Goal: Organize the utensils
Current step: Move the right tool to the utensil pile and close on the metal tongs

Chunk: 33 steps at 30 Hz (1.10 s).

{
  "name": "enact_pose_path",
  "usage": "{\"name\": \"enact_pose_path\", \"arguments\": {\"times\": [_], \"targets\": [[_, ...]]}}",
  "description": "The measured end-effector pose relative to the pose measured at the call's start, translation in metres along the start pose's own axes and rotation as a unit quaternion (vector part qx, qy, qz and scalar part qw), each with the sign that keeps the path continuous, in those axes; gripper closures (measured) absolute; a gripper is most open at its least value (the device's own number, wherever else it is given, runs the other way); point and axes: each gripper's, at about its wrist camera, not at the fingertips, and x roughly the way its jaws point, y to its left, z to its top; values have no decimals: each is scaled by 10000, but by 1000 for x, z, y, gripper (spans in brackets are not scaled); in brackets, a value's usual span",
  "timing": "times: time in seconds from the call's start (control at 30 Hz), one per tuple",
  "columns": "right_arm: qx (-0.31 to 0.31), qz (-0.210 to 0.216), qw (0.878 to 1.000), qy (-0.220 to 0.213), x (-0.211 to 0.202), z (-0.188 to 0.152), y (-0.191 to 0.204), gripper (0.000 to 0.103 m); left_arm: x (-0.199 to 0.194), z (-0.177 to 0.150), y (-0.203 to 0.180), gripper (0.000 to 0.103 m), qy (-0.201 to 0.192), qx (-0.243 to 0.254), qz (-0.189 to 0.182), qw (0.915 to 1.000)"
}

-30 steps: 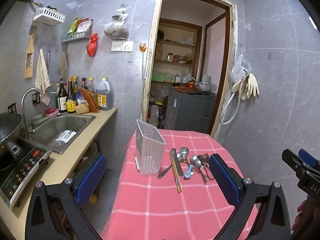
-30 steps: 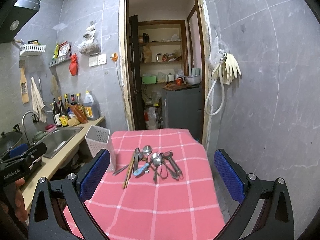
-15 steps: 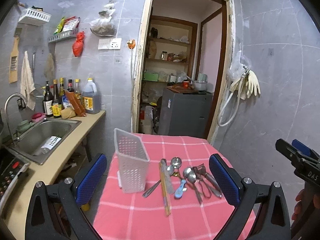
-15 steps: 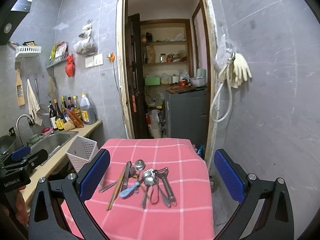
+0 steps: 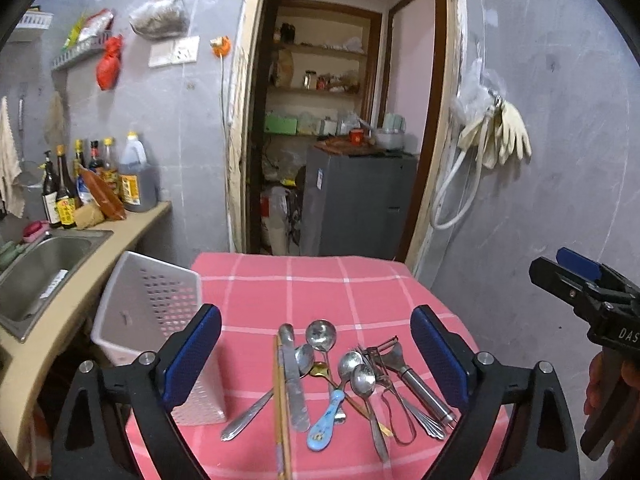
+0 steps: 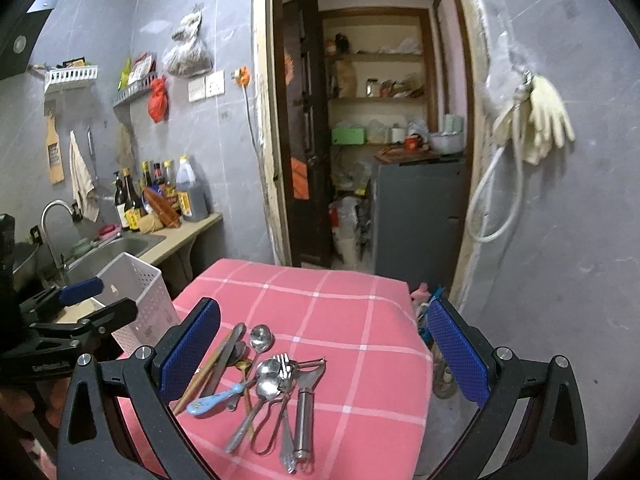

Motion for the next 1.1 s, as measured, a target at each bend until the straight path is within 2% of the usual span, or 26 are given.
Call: {"name": "enact_pose_path", "arguments": {"times": [0.13,0.2,0.27,0.37,0.7,0.83,1.1], "targets": [[120,286,9992,256,36,-6,-10,4,35,-4,-3,20,330,-38,40,9994],[174,409,9982,407,53,-14,-13,11,50,-7,-2,28,511,-81,46,9987],[233,508,9968,569,69,-24,-14,21,67,-11,0,32,709,-148,60,9974],[324,644,9939,830,92,-38,-15,32,92,-18,5,39,1009,-238,133,9945],[495,866,9785,1805,163,-83,-11,55,155,-41,11,63,1839,-326,192,9822],[612,963,9686,2207,183,-101,-8,66,171,-49,14,67,2102,-395,208,9766],[804,1151,9489,2825,208,-129,-10,70,189,-54,5,68,2314,-225,218,9723]]}}
